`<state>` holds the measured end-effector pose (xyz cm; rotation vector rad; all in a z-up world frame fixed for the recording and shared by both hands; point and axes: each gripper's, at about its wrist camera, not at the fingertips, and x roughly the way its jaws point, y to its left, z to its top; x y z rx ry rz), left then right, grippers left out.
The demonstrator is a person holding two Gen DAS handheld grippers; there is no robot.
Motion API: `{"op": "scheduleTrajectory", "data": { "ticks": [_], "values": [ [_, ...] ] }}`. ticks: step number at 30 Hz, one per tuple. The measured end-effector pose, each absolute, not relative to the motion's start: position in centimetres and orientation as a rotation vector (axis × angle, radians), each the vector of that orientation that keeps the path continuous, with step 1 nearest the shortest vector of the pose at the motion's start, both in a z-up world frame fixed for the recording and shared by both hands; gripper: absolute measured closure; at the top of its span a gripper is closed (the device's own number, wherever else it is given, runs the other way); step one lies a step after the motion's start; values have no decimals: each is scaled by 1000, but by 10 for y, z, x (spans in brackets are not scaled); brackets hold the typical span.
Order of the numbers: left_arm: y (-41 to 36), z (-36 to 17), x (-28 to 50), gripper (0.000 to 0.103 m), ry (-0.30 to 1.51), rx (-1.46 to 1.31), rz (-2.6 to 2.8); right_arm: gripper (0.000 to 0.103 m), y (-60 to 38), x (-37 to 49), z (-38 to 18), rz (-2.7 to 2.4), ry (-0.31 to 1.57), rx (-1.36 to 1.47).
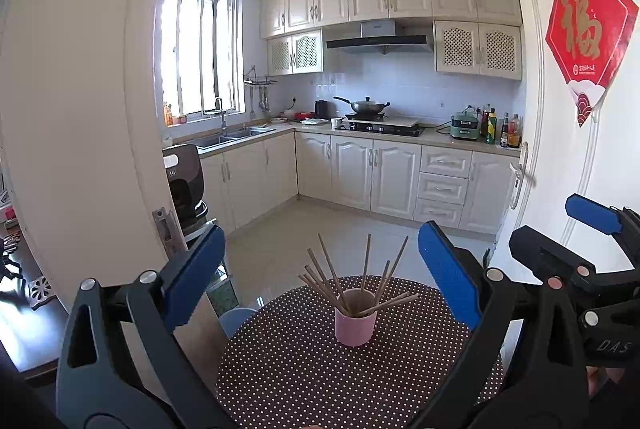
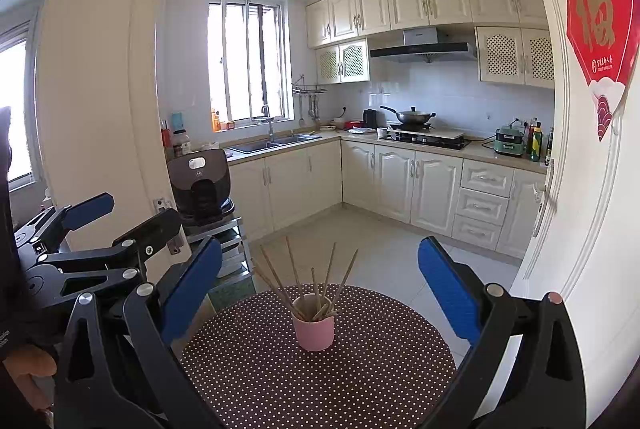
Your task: Organize utensils
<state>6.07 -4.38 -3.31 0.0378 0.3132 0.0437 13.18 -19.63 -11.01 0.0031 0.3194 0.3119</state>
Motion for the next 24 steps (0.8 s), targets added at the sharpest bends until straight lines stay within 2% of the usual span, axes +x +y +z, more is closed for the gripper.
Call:
{"op": "scheduleTrajectory", "data": {
  "ticks": [24],
  "values": [
    [-41,-33,61,8,301,39,44,8,-191,131,-111,315,321,9]
  ]
}}
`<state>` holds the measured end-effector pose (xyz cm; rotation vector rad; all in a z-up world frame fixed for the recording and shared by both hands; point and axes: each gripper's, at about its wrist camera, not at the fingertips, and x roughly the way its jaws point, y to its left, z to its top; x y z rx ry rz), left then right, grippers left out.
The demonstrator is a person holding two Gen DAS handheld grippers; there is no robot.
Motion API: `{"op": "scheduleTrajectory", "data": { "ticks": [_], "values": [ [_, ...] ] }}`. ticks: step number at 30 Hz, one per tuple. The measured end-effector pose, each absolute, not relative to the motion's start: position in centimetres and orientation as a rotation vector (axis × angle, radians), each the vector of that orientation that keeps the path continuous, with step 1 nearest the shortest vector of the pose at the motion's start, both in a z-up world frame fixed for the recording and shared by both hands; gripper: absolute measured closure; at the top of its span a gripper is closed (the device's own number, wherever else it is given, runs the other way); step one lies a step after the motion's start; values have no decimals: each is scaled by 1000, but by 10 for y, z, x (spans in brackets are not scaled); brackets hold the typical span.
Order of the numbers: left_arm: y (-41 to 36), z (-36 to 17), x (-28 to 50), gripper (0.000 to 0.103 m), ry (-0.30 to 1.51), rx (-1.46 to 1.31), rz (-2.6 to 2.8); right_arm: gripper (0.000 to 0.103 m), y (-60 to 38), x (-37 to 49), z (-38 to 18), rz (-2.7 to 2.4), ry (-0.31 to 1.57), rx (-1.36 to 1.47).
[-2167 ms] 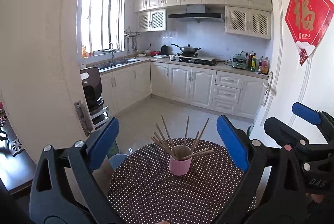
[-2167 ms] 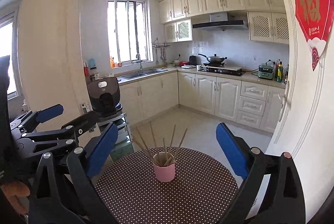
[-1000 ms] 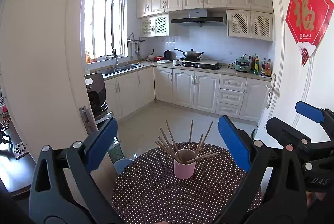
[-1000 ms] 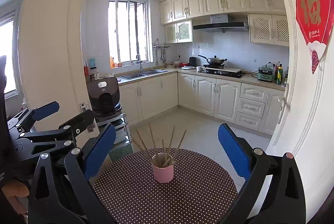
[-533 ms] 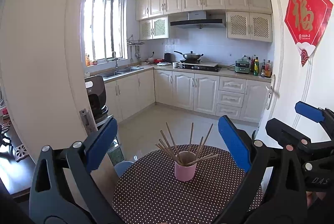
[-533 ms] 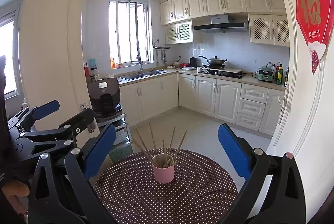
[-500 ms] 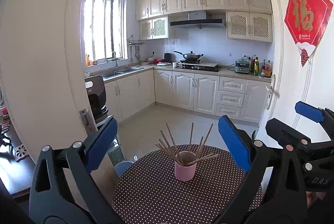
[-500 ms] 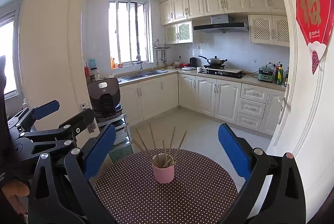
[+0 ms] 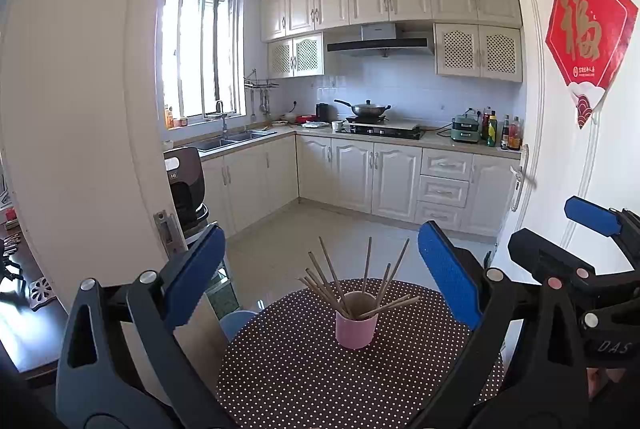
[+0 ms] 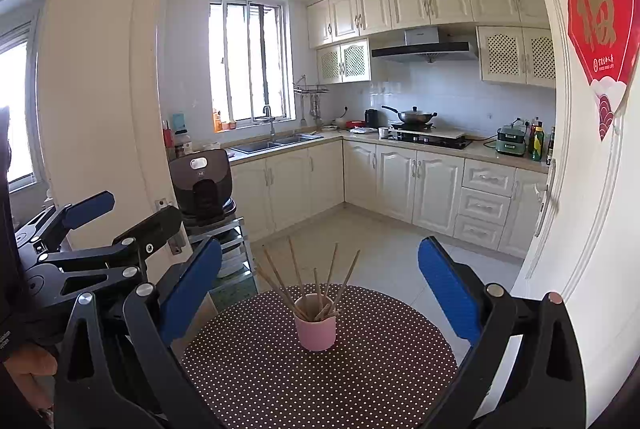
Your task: Organize utensils
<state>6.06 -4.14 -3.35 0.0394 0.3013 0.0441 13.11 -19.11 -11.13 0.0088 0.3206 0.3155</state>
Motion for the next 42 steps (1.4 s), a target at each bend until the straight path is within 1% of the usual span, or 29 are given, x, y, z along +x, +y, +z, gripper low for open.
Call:
{"op": "scheduleTrajectory", "data": {
  "ticks": [42],
  "values": [
    [-39,-34,60,8,300,36,52,8,-191,130,-115,318,329,7]
  ]
}}
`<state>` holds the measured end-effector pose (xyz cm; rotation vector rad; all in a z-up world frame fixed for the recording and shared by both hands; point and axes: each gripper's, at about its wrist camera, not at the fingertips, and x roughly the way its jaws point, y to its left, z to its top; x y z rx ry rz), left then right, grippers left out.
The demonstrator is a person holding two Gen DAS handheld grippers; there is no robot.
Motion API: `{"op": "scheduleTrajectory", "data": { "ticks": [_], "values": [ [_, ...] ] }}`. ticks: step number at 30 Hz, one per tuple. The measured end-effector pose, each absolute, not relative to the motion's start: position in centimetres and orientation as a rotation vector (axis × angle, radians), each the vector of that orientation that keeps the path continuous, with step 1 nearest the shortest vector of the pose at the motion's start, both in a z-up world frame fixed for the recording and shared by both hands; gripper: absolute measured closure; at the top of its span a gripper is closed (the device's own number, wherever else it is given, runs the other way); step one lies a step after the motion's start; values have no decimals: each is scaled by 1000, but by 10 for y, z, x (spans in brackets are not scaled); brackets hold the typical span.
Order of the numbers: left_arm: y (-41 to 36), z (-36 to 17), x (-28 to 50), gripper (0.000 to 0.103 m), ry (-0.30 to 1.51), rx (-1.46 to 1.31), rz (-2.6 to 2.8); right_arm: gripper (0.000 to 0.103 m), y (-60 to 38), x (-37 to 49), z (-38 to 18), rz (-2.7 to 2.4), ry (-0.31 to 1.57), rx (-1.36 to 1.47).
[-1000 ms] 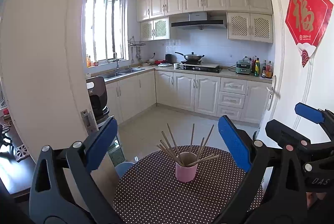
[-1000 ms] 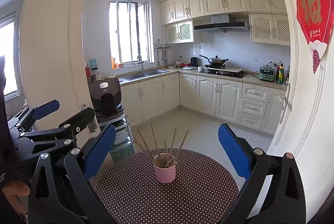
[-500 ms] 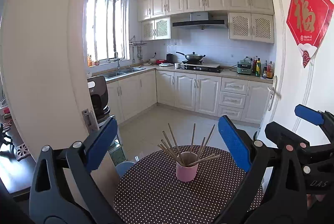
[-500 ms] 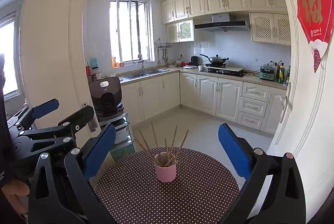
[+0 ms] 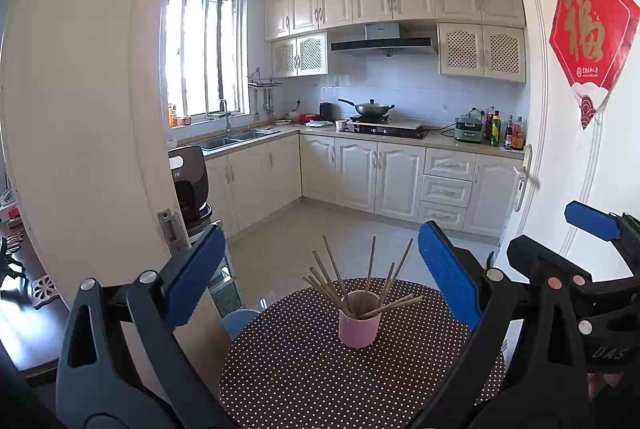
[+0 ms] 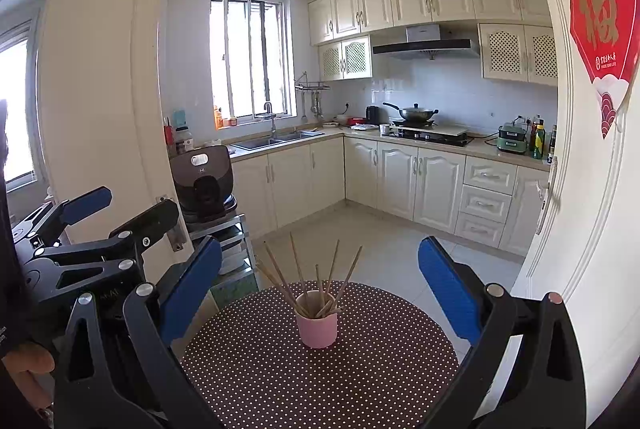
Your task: Organize utensils
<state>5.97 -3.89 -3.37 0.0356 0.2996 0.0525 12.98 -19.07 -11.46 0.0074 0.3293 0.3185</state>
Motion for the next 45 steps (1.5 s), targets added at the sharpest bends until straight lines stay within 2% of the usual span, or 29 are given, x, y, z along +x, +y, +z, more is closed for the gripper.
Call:
{"op": "scheduleTrajectory", "data": {
  "ticks": [45],
  "values": [
    [-33,-37,60,8,301,39,54,8,-195,131,-115,314,342,0]
  ]
}}
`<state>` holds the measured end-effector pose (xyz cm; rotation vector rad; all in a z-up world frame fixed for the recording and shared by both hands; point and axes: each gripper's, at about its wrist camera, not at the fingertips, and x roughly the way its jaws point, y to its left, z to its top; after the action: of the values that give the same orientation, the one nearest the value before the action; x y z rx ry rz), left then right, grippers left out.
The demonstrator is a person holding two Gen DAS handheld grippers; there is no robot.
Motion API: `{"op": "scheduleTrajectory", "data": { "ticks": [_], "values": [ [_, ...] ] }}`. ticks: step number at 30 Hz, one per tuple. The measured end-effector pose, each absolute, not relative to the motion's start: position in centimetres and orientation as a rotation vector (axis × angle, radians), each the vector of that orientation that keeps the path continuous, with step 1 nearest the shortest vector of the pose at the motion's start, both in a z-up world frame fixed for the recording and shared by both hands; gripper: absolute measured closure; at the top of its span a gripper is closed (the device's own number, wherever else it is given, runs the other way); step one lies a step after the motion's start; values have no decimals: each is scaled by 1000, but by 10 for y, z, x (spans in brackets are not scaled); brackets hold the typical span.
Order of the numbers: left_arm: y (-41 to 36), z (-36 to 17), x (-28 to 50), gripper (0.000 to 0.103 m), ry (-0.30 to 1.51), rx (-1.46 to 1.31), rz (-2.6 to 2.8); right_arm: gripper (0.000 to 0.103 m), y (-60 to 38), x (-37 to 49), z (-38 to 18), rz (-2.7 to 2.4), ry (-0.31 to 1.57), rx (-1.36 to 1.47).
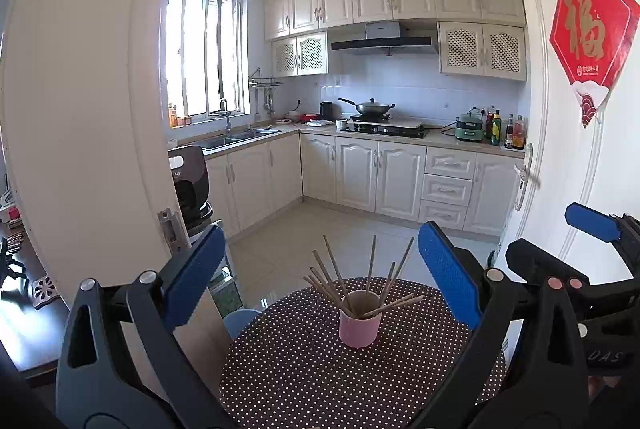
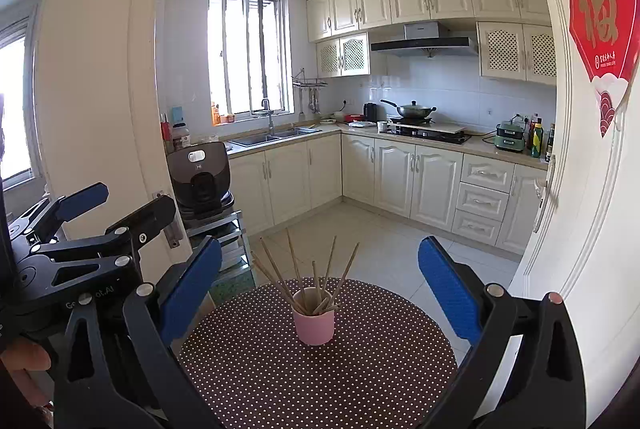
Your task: Organize utensils
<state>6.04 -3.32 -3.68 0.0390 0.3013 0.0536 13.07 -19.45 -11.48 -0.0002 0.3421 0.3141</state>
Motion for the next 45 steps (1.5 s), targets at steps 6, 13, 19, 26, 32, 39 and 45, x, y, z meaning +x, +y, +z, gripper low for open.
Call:
{"op": "scheduleTrajectory", "data": {
  "ticks": [6,13,19,26,32,39,45],
  "values": [
    [-32,-38,58,7,303,37,55,8,-196,131,-114,315,346,-1],
    [-32,-37,58,7,305,36,57,8,-198,132,-114,317,346,0],
    [-31,-37,57,7,304,36,60,8,-198,133,-113,316,346,-1],
    [-30,-38,56,7,304,37,62,8,-199,134,-113,316,347,0],
    [-31,-37,56,7,303,36,62,8,-199,134,-113,317,347,-2],
    [-32,-38,59,6,314,38,63,8,-203,137,-114,317,353,-6],
    [-31,-39,62,6,329,37,61,8,-207,139,-115,316,362,-11]
  ]
}}
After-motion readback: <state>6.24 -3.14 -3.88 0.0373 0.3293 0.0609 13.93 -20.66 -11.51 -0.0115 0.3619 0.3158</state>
